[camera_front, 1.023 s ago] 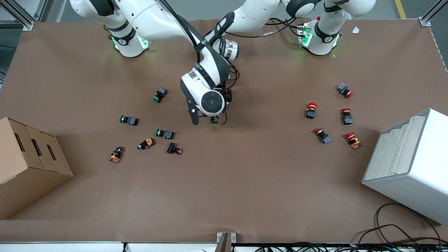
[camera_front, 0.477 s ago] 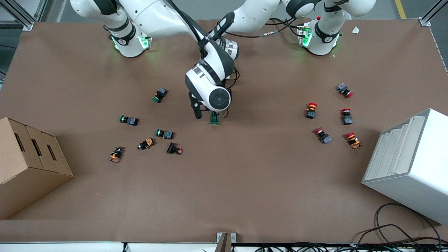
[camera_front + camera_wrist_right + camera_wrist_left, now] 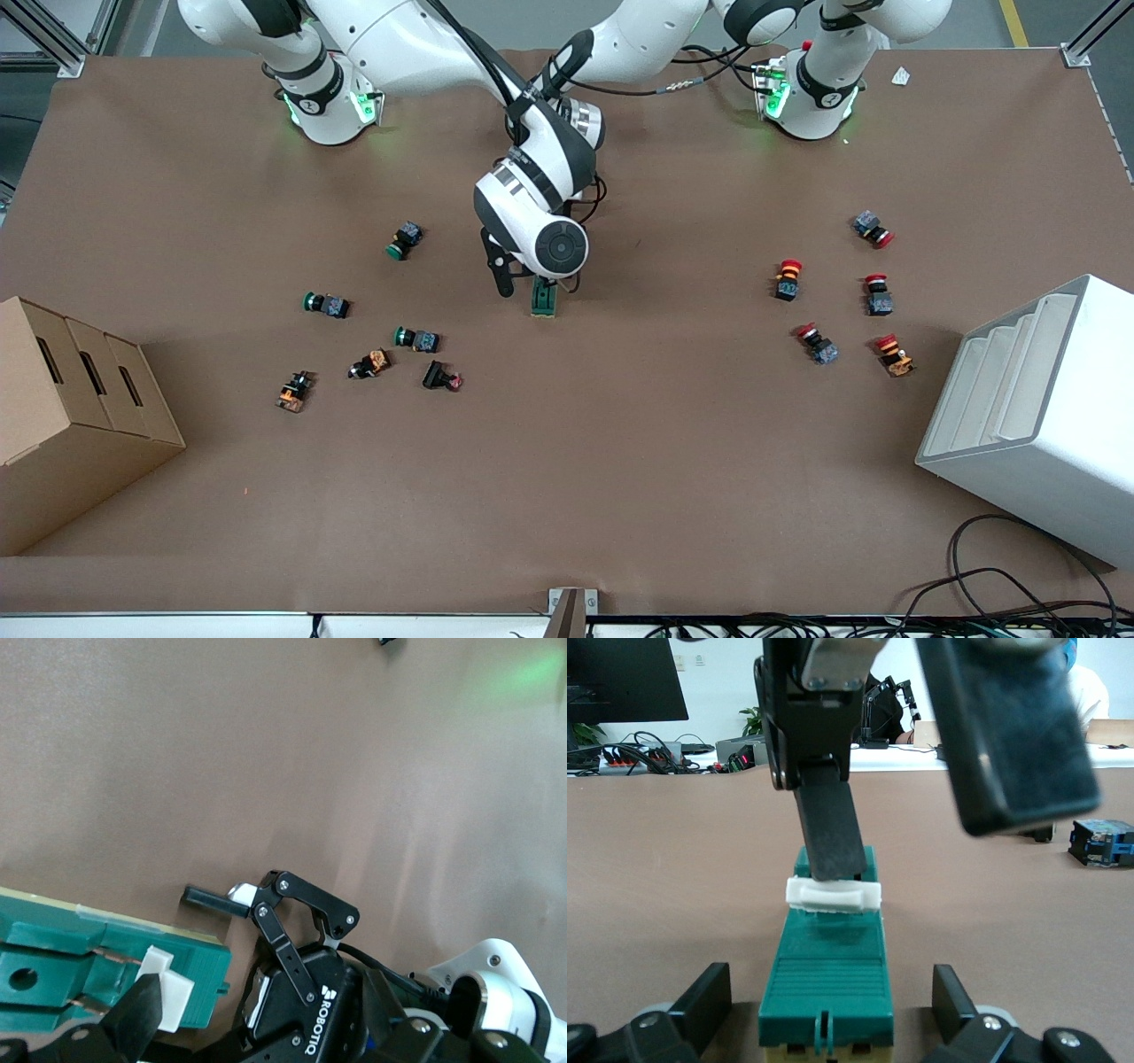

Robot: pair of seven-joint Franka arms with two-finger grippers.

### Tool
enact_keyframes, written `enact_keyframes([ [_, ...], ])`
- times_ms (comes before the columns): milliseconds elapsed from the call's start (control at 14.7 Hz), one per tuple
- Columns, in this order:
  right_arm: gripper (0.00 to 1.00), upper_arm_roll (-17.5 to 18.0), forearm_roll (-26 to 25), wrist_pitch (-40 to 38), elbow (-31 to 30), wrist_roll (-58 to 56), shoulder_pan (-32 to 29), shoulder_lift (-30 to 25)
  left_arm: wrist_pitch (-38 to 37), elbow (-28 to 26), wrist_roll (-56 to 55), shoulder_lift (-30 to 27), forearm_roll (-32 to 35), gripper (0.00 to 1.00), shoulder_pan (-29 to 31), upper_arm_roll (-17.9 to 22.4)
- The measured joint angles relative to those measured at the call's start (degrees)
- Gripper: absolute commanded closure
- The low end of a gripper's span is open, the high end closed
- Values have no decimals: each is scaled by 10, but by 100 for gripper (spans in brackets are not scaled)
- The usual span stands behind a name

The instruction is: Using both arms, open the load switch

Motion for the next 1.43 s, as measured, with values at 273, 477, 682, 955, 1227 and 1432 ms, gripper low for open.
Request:
enact_keyframes([
  [273, 0, 0, 0, 8, -10, 0, 0, 1, 0, 0, 0, 0, 0, 0, 0, 0],
  [477, 0, 0, 0, 16, -15, 0, 0, 1, 0, 0, 0, 0, 0, 0, 0, 0],
  [682, 0, 0, 0, 38, -26, 0, 2, 6, 0, 0, 0, 0, 0, 0, 0, 0],
  [955, 0, -8, -5, 49, -26, -4, 1, 11, -1, 0, 0, 0, 0, 0, 0, 0],
  [1227, 0, -20, -14, 24, -2, -96, -55, -12, -1, 0, 0, 0, 0, 0, 0, 0],
  [1432, 0, -24, -15, -4, 23, -245, -147, -53, -1, 0, 0, 0, 0, 0, 0, 0],
])
